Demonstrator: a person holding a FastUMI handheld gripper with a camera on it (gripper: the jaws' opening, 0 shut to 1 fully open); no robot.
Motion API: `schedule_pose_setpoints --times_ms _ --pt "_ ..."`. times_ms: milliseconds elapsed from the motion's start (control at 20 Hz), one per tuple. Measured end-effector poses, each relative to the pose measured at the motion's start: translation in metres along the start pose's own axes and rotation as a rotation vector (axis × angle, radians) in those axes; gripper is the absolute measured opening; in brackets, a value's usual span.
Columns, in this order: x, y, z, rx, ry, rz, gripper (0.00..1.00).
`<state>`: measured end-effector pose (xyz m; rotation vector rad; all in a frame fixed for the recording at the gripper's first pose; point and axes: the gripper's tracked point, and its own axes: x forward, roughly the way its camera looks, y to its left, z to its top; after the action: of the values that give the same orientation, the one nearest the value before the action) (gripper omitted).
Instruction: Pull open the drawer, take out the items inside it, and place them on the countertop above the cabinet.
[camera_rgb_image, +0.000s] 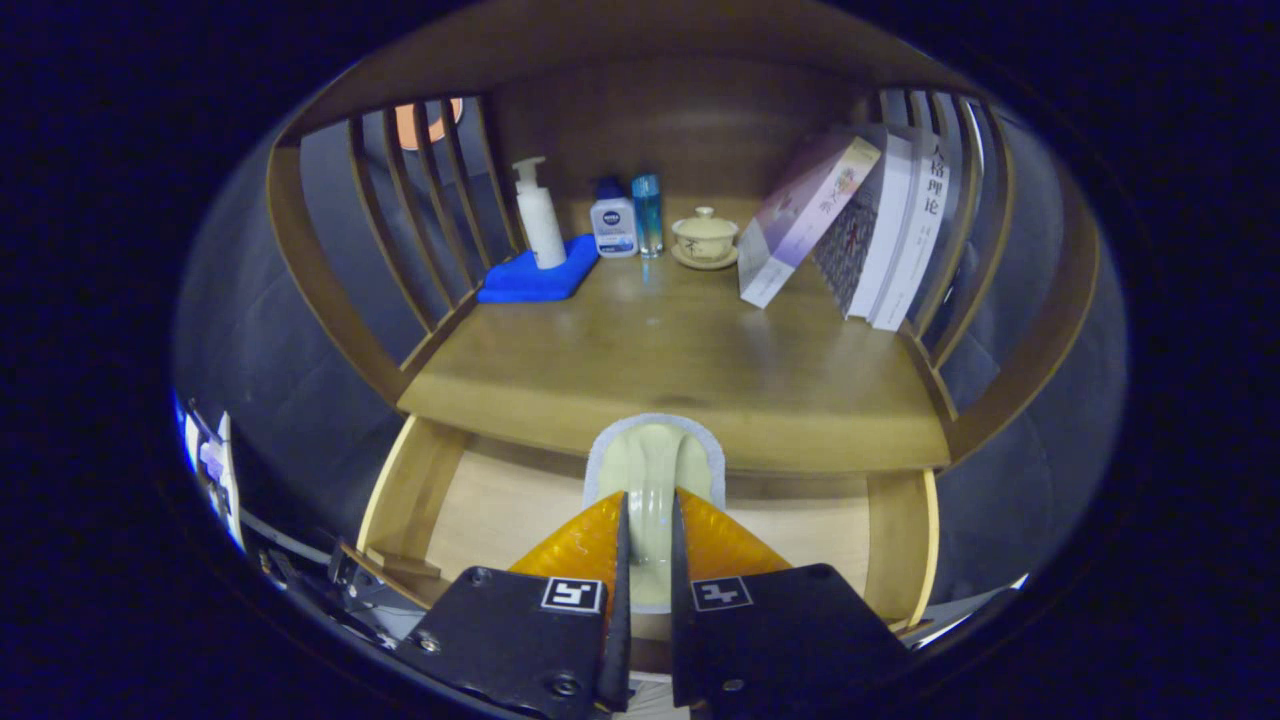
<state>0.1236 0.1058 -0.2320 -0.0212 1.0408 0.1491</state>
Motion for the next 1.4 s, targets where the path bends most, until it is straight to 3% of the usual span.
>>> schedule_pose_setpoints --times_ms 700,1400 --pt "0.063 -0.016 0.093 0.032 -0.009 -0.066 0.19" --pt "0.125 -0.022 0.113 0.048 0.057 -0.111 0.19"
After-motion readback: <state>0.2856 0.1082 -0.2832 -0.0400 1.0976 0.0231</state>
